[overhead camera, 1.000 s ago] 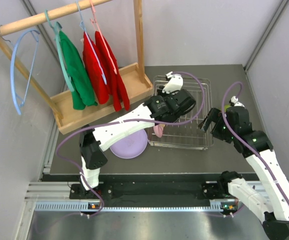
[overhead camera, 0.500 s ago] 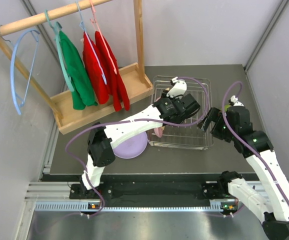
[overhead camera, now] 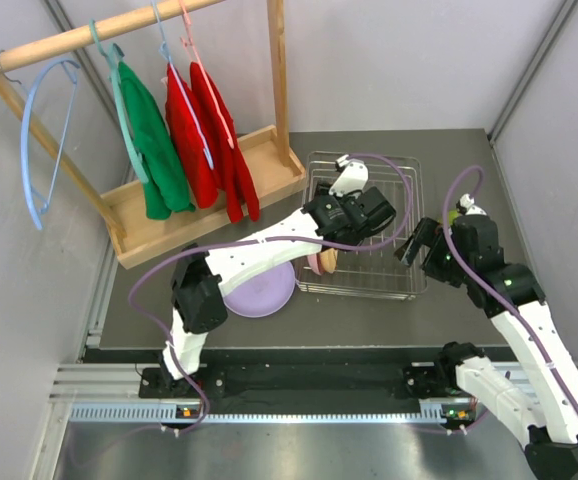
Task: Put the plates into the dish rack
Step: Insert the plate into the dish rack, then pick up the plate at the center of the board.
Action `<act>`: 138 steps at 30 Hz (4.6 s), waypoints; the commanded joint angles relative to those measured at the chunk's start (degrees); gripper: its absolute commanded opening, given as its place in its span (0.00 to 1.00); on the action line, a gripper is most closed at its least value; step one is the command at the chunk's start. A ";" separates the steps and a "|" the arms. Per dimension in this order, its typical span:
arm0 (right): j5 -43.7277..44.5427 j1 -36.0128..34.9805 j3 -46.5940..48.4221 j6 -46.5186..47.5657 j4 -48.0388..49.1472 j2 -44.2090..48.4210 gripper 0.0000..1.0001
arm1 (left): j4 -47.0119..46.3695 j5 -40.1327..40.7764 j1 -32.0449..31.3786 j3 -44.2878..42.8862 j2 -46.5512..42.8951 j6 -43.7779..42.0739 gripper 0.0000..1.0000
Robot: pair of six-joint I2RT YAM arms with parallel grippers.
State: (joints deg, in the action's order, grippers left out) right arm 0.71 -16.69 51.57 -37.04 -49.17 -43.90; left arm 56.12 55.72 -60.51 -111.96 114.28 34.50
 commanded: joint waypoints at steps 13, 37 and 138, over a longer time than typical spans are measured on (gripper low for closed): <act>-0.45 0.87 -0.42 0.12 2.14 0.75 0.99 | -6.71 -5.53 0.31 1.39 -15.38 -1.36 0.87; -5.72 1.04 1.07 1.27 3.47 -0.31 0.99 | -12.78 -27.85 22.01 62.64 -62.61 18.67 0.99; -31.91 -5.20 -3.75 -3.66 28.16 -1.63 0.36 | -31.94 -55.46 11.73 47.62 -51.96 8.92 0.00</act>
State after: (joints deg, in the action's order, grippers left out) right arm -30.00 -21.34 49.01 -40.01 -24.91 -46.54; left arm 32.38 2.24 -48.49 -62.70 62.89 43.55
